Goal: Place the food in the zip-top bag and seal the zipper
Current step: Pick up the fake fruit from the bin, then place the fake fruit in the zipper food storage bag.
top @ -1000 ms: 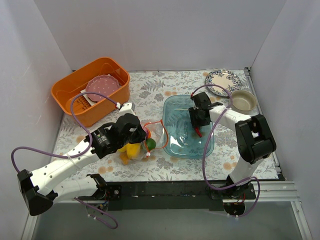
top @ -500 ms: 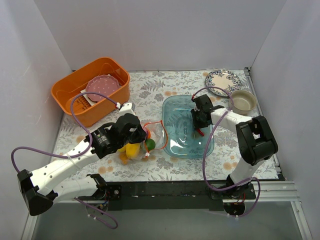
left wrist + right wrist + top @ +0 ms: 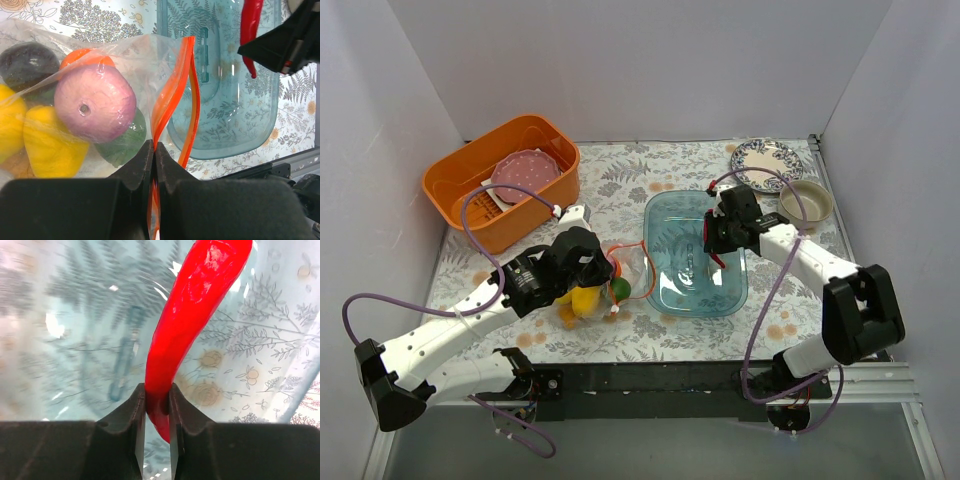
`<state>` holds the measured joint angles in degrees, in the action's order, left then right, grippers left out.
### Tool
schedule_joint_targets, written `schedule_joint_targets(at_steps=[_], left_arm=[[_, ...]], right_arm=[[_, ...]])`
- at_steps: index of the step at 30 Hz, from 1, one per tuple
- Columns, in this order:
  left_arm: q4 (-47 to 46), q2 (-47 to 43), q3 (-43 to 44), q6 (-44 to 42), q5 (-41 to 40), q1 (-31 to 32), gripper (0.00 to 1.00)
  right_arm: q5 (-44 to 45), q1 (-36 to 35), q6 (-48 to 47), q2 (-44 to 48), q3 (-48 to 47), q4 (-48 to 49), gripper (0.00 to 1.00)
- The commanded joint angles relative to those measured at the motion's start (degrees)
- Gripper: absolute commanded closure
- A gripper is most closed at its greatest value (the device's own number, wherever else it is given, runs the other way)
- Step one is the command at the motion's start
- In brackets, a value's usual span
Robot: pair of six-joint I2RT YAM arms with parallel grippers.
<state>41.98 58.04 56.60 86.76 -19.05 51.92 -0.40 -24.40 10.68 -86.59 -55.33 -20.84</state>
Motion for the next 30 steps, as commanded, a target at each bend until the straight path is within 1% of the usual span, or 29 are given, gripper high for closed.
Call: schedule_joint_targets(at_steps=[1,8,13,14,17,25,28,30], left_arm=[[-0.3,-0.6,-0.3,-0.6,-0.6,-0.2,1.00],[-0.6,-0.3,-0.2,-0.7,-0.2,-0.1,1.00],[-1.2,-0.3,-0.8,-0.1,0.1,-0.2,1.00],[-1.4,-0.4,-1.0,0.1,0.3,-0.2,1.00],[-1.7,-0.4,-1.3,0.3,0.5,-0.1,1.00],[-1.6,-0.1,-1.6,0.1,0.6,-0.2,1.00],[-1.9,0.2,-1.6,-0.1,0.7,-0.2,1.00],[-2.2,0.5,-1.8,0.1,0.6,-0.2,1.00]], right_arm=[[-7.9,-0.1,0.6,6.5,0.9,-1.0,0.86],[-26.7,-0.1,2.8,15.6,4.0,1.8,0.85],[-34.3,-0.1,2.4,19.1,3.9,1.5,0.83],[-37.5,-0.1,2.4,19.6,4.3,1.7,0.83],[-42.9,-0.1,2.9,20.4,5.7,2.3,0.82],[-53.6,-0.2,3.1,21.5,8.5,3.6,0.80],[-55.7,-0.5,3.5,21.7,8.7,4.6,0.79],[-56.6,-1.2,6.4,21.4,9.5,7.0,0.78]])
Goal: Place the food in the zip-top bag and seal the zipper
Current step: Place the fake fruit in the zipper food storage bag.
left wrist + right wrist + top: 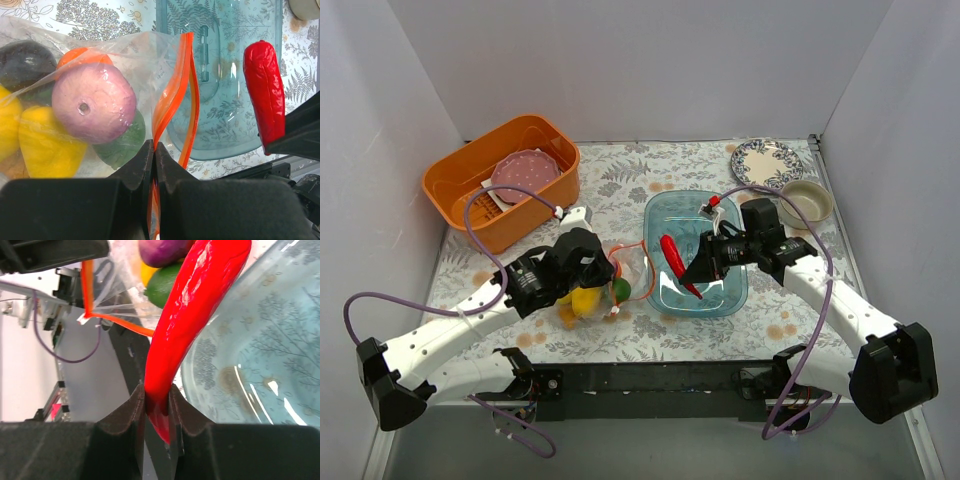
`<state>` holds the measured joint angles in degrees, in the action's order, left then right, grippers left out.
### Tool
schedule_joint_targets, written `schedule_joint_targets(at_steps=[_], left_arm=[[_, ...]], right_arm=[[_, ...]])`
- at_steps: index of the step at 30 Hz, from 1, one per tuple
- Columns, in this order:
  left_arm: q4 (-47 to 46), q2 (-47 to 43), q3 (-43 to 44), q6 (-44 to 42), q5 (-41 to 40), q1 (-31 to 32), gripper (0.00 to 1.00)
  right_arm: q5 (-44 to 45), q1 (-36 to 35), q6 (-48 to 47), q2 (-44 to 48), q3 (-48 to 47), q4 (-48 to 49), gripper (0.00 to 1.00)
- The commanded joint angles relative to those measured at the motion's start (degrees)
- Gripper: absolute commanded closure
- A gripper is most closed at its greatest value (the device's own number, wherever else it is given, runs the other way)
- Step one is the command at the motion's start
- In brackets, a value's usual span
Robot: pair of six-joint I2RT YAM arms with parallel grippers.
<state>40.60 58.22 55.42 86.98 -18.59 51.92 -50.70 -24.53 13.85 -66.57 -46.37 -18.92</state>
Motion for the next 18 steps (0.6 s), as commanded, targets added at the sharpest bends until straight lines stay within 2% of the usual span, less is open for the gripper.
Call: schedule_joint_targets(at_steps=[1,10,18], left_arm=[[-1.0,0.5,-0.7,-0.1,0.2,-0.2,1.00],[-1.1,0.8,0.1,0.2,0.3,-0.1,1.00],[-0.8,1.1,1.0,-0.1,0.5,-0.2,1.00]], right_arm=[[-7.4,-1.5,4.2,0.7,0.8,7.6,0.78],[-4.2,-10.3,7.2,-5.7,-1.3,9.2,0.79],[-2.9,-15.0,9.5,-11.0,-3.7,11.3,0.80]])
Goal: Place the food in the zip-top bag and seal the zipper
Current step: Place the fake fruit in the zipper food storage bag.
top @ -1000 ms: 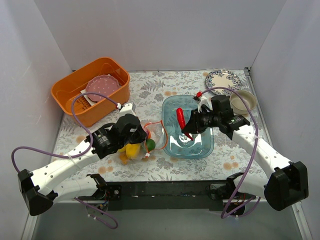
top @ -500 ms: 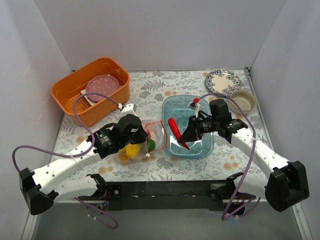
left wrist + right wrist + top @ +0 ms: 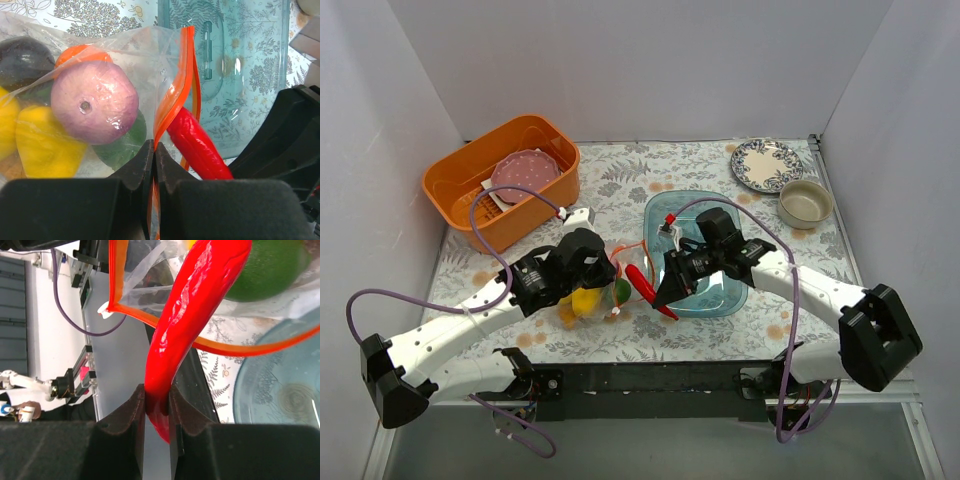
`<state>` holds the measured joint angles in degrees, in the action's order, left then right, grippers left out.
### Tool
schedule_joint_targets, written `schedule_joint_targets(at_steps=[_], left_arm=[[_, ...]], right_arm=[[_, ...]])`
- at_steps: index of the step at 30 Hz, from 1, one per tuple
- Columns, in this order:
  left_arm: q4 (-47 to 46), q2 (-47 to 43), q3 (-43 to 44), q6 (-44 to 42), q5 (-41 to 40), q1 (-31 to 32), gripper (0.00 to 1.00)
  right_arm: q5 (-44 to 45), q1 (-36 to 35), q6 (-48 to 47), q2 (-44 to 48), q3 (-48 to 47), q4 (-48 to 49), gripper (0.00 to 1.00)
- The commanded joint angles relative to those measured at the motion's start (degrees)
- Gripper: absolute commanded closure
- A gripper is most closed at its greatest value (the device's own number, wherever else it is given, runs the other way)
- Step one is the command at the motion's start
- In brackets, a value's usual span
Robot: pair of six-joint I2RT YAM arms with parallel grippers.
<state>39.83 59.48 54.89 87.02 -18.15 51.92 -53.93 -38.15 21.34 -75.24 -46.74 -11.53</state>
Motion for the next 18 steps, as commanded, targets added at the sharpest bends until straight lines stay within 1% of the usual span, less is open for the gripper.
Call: schedule_joint_targets(at_steps=[1,8,9,13,18], left_arm=[[-0.1,-0.2,1.4,0.0,0.1,-0.2,1.00],[0.5,-1.6,0.6,0.3,0.0,-0.2,1.00],[0.6,-1.9,0.5,0.3,0.0,-0.1,1.00],[0.5,-1.8,0.9,0.1,0.3,-0.2,1.00],[0.2,-1.9,1.4,-0.2,0.4,-0.2,1.00]], right_arm=[[0.4,-1.7,2.4,-3.1,-3.8,4.0,0.81],[0.8,-1.8,5.8,-8.7,-11.0,3.1,0.82],[1.2,-1.8,5.8,-10.2,-13.2,2.6,0.81],[3.1,-1.8,4.9,-15.0,-18.5,-3.6,0.82],[5.2,-1.8,4.8,-19.3,-21.7,-5.9,0.83]])
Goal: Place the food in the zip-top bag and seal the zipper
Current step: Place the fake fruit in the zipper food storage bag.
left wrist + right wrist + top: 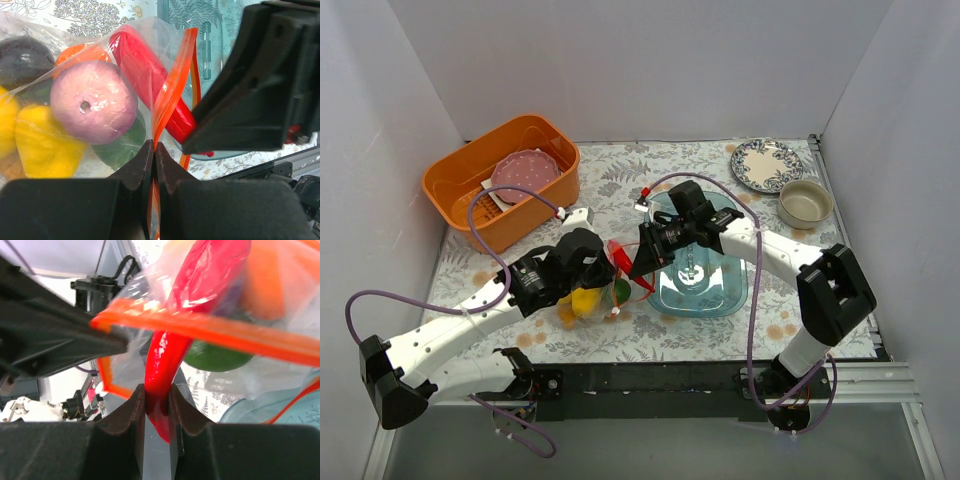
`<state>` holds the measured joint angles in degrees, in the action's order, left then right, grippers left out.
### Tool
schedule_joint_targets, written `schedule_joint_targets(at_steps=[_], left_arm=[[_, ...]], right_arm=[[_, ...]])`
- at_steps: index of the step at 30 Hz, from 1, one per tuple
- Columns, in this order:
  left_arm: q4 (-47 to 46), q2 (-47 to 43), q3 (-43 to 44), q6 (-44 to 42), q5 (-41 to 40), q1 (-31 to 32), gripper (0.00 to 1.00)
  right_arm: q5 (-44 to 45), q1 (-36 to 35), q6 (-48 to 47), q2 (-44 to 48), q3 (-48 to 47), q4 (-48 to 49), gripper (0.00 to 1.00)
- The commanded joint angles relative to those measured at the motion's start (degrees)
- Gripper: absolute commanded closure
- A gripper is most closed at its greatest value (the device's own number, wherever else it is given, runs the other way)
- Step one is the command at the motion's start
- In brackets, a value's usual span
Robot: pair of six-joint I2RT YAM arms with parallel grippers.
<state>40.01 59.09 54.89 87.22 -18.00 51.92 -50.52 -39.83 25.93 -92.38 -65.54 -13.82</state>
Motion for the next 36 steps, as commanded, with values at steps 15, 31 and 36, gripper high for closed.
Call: schedule_joint_targets(at_steps=[15,31,36], left_arm=[[-1.1,-1.0,2.1,-1.5,1.6,-0.2,1.00],[-0.9,-1.6,2.8,-1.7,1.6,-0.2,1.00],[-0.9,-1.6,3.2,-1.8,1.0,-0.1,1.00]], right_arm=[[11.4,-1.1,4.8,-6.6,-7.9,-2.7,0.80],[17.0,-5.1,7.4,-8.0,-7.7,1.3,0.72],[21.9,-7.7,7.9,-8.6,-7.9,1.9,0.71]])
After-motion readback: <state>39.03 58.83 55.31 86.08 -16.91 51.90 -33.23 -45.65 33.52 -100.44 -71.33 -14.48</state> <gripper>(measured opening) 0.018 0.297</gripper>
